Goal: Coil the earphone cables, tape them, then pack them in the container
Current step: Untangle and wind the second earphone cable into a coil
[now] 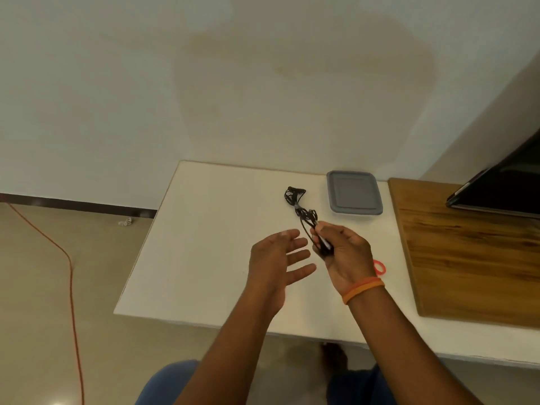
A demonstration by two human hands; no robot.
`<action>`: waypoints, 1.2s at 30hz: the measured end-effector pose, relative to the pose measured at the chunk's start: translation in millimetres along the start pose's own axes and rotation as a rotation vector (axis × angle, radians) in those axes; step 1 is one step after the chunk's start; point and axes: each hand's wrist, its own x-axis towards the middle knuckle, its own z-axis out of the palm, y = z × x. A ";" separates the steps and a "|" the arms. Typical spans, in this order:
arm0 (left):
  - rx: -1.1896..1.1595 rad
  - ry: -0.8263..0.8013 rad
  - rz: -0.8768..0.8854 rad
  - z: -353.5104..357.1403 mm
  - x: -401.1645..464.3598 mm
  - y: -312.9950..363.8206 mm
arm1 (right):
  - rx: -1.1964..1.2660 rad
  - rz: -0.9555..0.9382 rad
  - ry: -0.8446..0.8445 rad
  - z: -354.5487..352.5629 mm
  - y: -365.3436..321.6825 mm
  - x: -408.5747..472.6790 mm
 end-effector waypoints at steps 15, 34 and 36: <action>0.152 0.123 0.272 -9.9 20.4 -9.7 | -0.406 -0.320 -0.120 9.3 20.1 16.1; 0.009 -0.293 -0.035 -29.0 29.6 0.0 | 0.001 0.256 -0.441 1.9 10.3 17.4; 0.012 -0.263 0.010 -26.3 29.7 -1.6 | 0.036 0.302 -0.427 1.2 9.4 16.3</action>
